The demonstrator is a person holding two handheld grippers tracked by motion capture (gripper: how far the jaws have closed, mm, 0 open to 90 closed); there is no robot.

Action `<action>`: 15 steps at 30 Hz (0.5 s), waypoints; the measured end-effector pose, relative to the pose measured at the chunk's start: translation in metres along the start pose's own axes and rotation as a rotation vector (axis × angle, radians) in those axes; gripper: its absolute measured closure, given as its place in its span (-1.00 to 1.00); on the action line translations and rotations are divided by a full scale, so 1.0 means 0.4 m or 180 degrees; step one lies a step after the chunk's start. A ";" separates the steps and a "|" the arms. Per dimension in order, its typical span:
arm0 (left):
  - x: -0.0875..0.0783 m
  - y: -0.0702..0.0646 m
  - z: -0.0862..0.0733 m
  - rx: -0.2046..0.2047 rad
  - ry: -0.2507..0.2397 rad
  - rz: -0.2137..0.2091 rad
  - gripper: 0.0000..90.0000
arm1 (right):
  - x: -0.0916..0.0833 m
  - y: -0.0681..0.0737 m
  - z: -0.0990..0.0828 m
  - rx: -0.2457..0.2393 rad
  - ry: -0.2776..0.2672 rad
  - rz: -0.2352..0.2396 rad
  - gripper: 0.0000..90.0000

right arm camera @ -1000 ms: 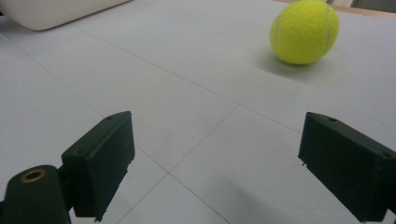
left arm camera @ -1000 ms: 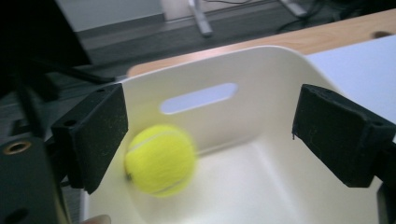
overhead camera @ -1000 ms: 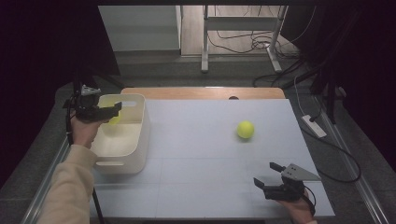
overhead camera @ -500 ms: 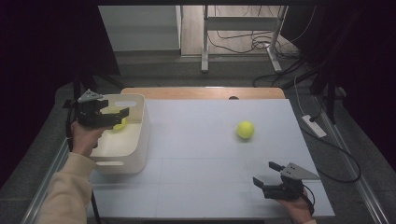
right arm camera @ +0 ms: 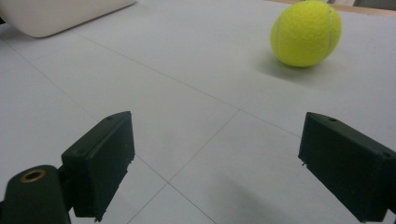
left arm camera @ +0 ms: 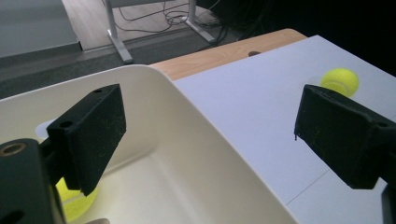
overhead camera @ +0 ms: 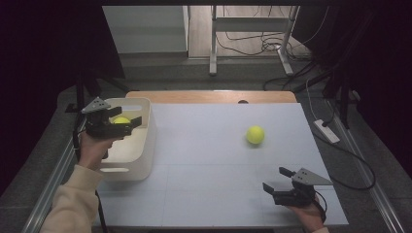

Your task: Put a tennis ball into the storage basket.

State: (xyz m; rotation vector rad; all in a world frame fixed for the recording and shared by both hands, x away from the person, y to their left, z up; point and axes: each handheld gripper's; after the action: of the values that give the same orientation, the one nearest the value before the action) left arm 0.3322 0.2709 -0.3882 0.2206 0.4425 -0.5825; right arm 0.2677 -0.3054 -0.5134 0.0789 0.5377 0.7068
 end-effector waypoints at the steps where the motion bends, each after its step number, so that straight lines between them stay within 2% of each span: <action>1: 0.001 -0.006 0.003 0.0027 -0.0009 -0.0015 -0.78 | 0.000 0.000 0.000 -0.0003 0.0001 -0.0003 -0.77; 7: 0.008 -0.035 0.016 0.0068 -0.0067 -0.0136 -0.78 | -0.004 -0.001 -0.001 0.0012 -0.0005 -0.0034 -0.77; 15: 0.024 -0.094 0.031 0.0201 -0.0135 -0.0289 -0.78 | -0.005 -0.001 -0.002 -0.0005 -0.0007 -0.0011 -0.77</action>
State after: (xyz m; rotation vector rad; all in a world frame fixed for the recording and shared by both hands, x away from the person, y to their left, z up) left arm 0.3221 0.2316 -0.3845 0.2489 0.3951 -0.6896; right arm 0.2662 -0.3071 -0.5131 0.0774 0.5352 0.7037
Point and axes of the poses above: each handheld gripper's, and its own axes: x roughly forward along the jaws, z roughly out of its top, y roughly to its left, and after that the axes turned 13 degrees about x, right-handed
